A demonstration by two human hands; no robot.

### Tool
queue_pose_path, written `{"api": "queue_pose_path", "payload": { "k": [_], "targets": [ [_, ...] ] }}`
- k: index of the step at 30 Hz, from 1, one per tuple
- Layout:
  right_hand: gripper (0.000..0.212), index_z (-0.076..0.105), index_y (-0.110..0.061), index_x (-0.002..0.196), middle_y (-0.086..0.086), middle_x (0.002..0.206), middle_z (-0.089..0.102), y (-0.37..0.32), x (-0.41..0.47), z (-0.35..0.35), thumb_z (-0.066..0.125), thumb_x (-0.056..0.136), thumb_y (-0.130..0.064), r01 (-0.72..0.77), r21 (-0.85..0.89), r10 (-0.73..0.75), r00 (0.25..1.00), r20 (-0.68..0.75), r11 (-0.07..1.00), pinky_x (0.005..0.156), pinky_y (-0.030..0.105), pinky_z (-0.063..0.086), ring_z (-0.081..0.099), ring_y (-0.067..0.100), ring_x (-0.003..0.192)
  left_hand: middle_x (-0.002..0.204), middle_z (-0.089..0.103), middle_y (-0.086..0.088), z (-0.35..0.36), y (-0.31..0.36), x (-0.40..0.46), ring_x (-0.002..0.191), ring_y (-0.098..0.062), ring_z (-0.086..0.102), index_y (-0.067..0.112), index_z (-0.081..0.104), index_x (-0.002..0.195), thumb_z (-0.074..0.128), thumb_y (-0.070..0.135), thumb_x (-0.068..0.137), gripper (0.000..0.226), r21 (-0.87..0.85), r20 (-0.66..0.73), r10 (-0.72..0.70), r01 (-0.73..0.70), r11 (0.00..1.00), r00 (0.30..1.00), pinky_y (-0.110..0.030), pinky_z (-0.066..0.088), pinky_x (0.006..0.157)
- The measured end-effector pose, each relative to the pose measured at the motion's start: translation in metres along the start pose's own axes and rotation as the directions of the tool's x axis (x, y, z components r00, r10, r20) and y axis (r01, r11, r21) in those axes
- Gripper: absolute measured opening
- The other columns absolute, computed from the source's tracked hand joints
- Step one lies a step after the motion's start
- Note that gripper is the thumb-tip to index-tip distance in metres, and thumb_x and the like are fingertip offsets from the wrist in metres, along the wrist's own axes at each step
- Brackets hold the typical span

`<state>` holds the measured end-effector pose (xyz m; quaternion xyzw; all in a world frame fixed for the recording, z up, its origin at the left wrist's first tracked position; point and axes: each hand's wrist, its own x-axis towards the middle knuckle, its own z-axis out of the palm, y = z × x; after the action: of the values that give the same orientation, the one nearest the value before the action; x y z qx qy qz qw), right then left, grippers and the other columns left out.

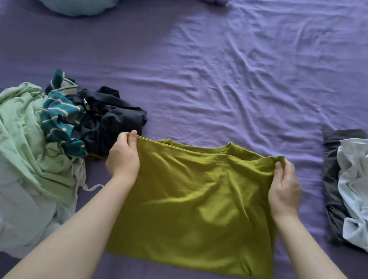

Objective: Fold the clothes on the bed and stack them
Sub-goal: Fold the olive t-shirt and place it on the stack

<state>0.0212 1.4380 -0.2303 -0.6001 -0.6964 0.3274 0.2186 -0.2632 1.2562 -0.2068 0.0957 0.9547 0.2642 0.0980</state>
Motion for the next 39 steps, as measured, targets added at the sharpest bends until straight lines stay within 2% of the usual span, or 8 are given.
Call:
{"api": "queue_pose_path", "payload": {
  "k": [4,8,14,20,24,26,36,39],
  "targets": [
    [0.047,0.051,-0.012,0.124,0.019,0.115,0.064,0.011,0.005,-0.001,0.053,0.092,-0.046,-0.171,-0.115,0.184,0.976,0.120,0.979,0.081,0.042,0.042,0.057,0.038,0.107,0.118,0.060,-0.010,0.006,0.003,0.006,0.105,-0.030,0.054,0.017,0.050,0.123,0.036,0.064,0.092,0.059,0.007,0.214,-0.167,0.170,0.985,0.962,-0.041,0.037,0.087],
    [0.039,0.052,-0.009,0.120,0.018,0.113,0.064,0.021,-0.001,0.002,0.064,0.089,-0.028,-0.155,-0.134,0.174,0.973,0.149,0.979,0.082,0.042,0.043,0.058,0.036,0.106,0.131,0.048,-0.016,0.017,0.007,-0.022,0.119,-0.037,0.045,0.010,0.044,0.137,0.070,0.029,0.080,0.065,0.327,0.081,0.137,-0.156,0.932,0.987,-0.047,0.036,0.095],
    [0.017,0.056,-0.010,0.106,0.006,0.094,0.064,0.026,0.004,0.003,0.059,0.093,-0.020,-0.161,0.078,0.154,0.984,0.085,0.984,0.073,0.030,0.040,0.060,0.029,0.093,0.094,0.068,-0.014,0.074,0.074,-0.088,0.088,-0.036,0.061,0.006,0.074,0.094,0.068,-0.001,0.079,0.018,-0.115,0.325,0.726,-0.737,0.666,0.606,-0.045,0.051,0.074],
    [0.009,0.052,-0.016,0.105,-0.001,0.092,0.058,0.029,0.012,-0.004,0.051,0.097,-0.019,-0.103,0.200,0.098,0.995,0.037,0.974,0.068,0.026,0.034,0.054,0.022,0.080,0.132,0.057,0.006,0.130,0.145,-0.108,0.119,-0.023,0.039,0.027,0.039,0.143,0.053,0.018,0.093,0.053,-0.117,0.616,0.654,-0.771,0.626,0.438,-0.035,0.029,0.098],
    [0.019,0.053,-0.006,0.114,0.008,0.102,0.062,0.035,0.014,-0.007,0.048,0.098,-0.013,0.029,0.124,-0.028,1.000,-0.011,0.992,0.068,0.025,0.032,0.057,0.026,0.087,0.109,0.063,0.006,0.137,0.158,-0.088,0.112,-0.023,0.040,0.029,0.060,0.109,0.054,0.046,0.091,0.026,0.013,0.771,0.546,-0.865,0.501,0.327,-0.036,0.027,0.085],
    [0.018,0.053,-0.005,0.114,0.010,0.097,0.063,0.037,0.018,-0.006,0.049,0.097,-0.012,0.036,0.090,-0.036,0.999,0.001,0.995,0.064,0.026,0.027,0.059,0.032,0.085,0.093,0.061,0.005,0.135,0.155,-0.075,0.107,-0.024,0.042,0.026,0.061,0.085,0.052,0.053,0.090,0.029,0.080,0.769,0.530,-0.876,0.476,0.358,-0.034,0.023,0.078],
    [0.038,0.054,-0.006,0.117,0.013,0.114,0.053,0.041,-0.015,-0.008,0.068,0.085,-0.021,-0.068,-0.110,0.072,0.997,0.024,0.992,0.083,0.041,0.045,0.056,0.030,0.098,0.106,0.058,-0.007,0.137,0.132,-0.125,0.100,-0.031,0.053,0.018,0.067,0.098,0.070,0.030,0.080,0.021,0.157,0.363,0.628,-0.709,0.687,0.689,-0.038,0.040,0.082],
    [0.041,0.056,-0.007,0.111,0.011,0.106,0.054,0.051,-0.052,-0.014,0.073,0.081,-0.028,-0.154,-0.140,0.160,0.987,0.031,0.978,0.076,0.041,0.047,0.058,0.031,0.089,0.088,0.061,-0.004,0.126,0.093,-0.161,0.080,-0.029,0.059,0.017,0.067,0.082,0.063,0.020,0.082,0.005,0.039,0.218,0.768,-0.791,0.610,0.603,-0.035,0.047,0.068]
  ]
}}
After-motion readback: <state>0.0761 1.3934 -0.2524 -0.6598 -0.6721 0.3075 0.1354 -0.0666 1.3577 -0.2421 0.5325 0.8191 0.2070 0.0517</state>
